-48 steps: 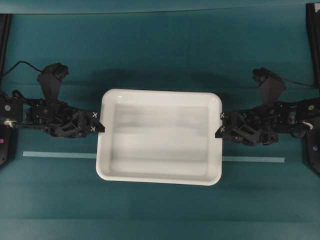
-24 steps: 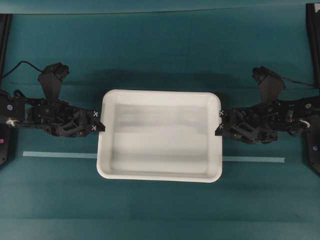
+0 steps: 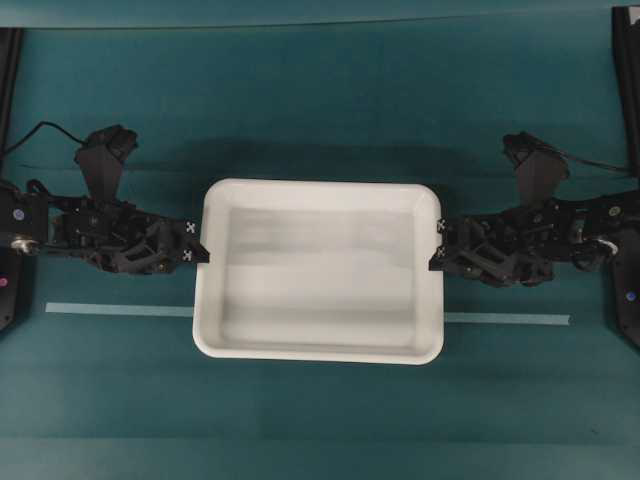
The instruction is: Lift the white case with both hands.
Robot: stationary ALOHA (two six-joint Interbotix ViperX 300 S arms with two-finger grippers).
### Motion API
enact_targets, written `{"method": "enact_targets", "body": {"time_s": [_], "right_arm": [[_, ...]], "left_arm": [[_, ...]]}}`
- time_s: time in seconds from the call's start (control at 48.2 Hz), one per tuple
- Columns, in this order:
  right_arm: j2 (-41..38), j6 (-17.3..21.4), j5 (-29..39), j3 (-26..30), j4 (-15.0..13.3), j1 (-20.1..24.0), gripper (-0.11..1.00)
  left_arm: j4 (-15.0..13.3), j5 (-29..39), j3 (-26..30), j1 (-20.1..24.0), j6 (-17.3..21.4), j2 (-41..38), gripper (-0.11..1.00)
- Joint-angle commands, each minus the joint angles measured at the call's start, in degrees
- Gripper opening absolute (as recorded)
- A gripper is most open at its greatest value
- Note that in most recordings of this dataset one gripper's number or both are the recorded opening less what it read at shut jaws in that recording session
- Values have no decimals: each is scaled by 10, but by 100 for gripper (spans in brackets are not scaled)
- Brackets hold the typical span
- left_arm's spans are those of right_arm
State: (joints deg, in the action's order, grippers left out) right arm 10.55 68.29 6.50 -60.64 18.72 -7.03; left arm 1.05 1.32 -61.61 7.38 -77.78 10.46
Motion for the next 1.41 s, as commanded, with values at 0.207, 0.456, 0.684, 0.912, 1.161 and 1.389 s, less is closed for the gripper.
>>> {"method": "enact_targets", "body": {"time_s": [0.207,0.456,0.684,0.912,1.161,1.389], "right_arm": [[3,-4,14,-5,-3,-4,56],[18,-4,15,-4,-6,-4,81],[18,-4,33,-2,-7,-4,81],[16,-4,8,5,-7,-4,81],[25,-4,12,9,-7,-1,81],[76,-5,24,11,-18,-3,81]], "left_arm": [[3,-19,-32,8,4,-1,5],[3,-29,-22,8,4,4,50],[3,-29,-9,7,4,4,96],[3,-29,-6,4,4,6,92],[3,-26,-6,2,13,33,92],[3,-23,2,1,39,101,92]]}}
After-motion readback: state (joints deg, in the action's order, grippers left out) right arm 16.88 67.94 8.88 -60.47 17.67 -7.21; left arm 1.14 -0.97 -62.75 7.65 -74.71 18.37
